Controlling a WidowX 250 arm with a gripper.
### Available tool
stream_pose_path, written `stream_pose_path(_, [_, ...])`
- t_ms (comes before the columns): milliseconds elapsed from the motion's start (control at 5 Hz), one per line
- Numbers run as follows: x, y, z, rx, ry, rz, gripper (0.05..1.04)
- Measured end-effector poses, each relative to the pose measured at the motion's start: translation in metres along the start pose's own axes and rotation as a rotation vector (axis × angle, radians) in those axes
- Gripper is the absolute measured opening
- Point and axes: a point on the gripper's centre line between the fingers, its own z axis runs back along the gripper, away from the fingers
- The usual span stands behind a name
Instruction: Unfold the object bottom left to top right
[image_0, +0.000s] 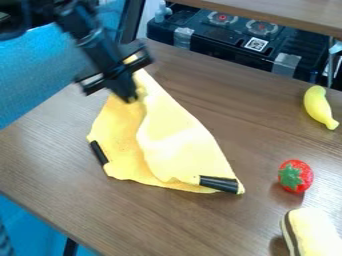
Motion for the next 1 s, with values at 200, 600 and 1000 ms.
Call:
stream_pose_path(200, [0.008,-0.047,-0.006,-0.02,-0.017,-0.024,0.051])
stream_pose_path(600, [0.028,-0.114,-0.047,-0.052,-0.017,-0.026,0.051])
stream_pose_path(1000, [0.036,-0.147,-0.102,-0.017,0.037,0.022,0.051])
